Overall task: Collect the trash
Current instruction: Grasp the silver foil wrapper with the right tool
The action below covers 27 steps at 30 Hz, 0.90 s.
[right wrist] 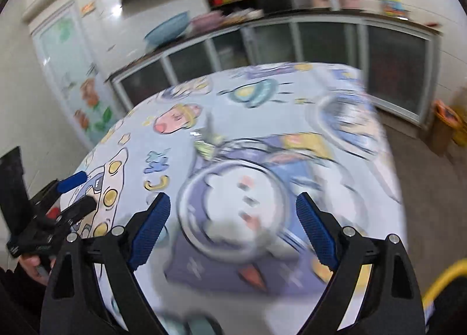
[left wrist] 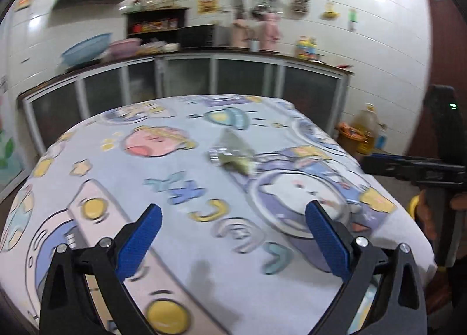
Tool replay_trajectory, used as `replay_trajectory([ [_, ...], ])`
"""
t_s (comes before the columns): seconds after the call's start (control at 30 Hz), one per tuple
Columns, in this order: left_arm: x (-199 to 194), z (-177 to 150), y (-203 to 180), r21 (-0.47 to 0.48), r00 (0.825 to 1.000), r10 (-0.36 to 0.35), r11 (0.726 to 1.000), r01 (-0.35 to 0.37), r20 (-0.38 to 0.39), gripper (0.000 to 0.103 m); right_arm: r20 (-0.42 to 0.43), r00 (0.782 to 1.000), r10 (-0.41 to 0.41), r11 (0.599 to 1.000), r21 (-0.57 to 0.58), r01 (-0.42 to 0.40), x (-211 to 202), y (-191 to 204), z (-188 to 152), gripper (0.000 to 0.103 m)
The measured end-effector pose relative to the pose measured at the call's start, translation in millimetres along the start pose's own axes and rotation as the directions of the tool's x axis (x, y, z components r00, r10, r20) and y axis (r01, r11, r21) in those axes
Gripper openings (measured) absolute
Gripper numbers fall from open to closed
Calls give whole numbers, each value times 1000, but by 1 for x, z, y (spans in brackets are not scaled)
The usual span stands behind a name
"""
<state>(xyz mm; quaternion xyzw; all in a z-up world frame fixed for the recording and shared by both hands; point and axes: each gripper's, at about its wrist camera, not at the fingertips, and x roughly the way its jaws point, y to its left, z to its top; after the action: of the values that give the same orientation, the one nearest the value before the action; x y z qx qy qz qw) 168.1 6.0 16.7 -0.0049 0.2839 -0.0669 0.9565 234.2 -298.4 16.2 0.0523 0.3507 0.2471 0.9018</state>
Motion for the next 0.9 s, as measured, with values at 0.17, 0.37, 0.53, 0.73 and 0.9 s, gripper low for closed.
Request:
replay_trajectory([
  [0.17, -1, -1, 28, -94, 1000, -25, 995, 24, -7, 95, -69, 998, 8, 998, -63, -12, 84, 36, 42, 84],
  [0.37, 1, -7, 47, -118, 999, -34, 992, 33, -9, 95, -170, 985, -42, 995, -98, 26, 156, 51, 65, 84],
  [0.53, 8, -7, 57, -152, 998, -61, 987, 58, -14, 95, -211, 975, -75, 992, -117, 51, 191, 58, 75, 78],
  [0.73, 12, -7, 66, -168, 998, -65, 984, 62, -12, 95, -274, 955, -112, 988, -134, 78, 217, 64, 78, 35],
  [0.9, 14, -9, 69, -183, 997, -72, 981, 67, -24, 95, -265, 958, -114, 989, -124, 84, 212, 65, 80, 10],
])
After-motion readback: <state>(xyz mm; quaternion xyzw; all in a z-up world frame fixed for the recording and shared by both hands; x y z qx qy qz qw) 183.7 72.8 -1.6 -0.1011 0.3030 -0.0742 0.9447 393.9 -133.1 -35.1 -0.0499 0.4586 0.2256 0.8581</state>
